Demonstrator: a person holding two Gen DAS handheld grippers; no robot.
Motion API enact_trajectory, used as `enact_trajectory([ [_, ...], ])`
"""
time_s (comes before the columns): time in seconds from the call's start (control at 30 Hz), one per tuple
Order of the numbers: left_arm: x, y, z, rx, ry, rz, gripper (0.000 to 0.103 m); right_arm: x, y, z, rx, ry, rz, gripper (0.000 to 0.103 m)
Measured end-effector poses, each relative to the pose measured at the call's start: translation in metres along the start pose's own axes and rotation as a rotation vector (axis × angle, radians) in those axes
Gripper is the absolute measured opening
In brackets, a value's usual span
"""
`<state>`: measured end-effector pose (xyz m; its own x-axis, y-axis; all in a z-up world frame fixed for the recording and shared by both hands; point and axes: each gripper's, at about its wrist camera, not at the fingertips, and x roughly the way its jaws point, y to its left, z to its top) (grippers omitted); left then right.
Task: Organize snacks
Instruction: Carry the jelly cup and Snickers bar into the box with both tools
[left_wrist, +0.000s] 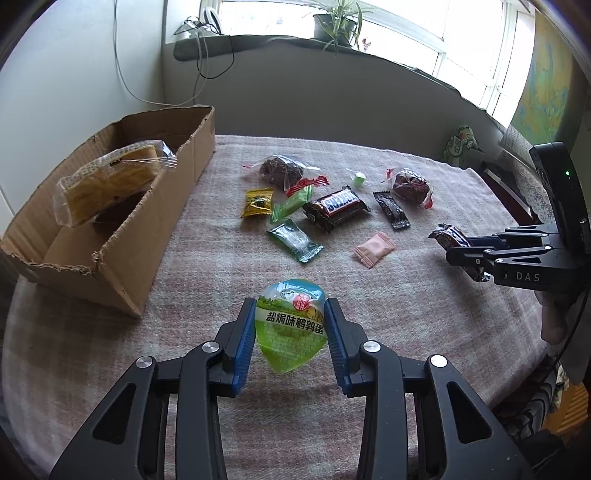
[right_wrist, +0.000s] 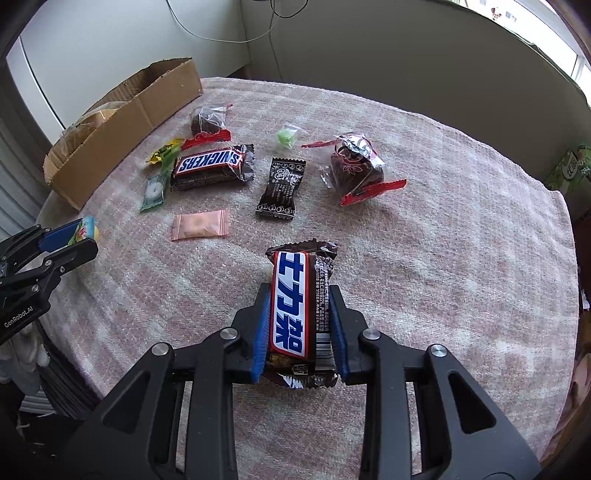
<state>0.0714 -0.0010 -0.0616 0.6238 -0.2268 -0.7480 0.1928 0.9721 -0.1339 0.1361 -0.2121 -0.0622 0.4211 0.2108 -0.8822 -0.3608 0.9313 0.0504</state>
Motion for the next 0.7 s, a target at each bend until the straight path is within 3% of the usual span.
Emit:
enact_trajectory([
  [0.27, -0.021, 0.019, 0.015, -0.034, -0.061, 0.014, 0.035, -0.023, 0.015, 0.027, -0.027, -0.065, 0.035, 0.03],
  [0.7, -0.05, 0.084, 0.039, -0.121, -0.161, 0.117, 0.035, -0.03, 0.059, 0.095, -0.125, -0.142, 0.073, 0.03],
])
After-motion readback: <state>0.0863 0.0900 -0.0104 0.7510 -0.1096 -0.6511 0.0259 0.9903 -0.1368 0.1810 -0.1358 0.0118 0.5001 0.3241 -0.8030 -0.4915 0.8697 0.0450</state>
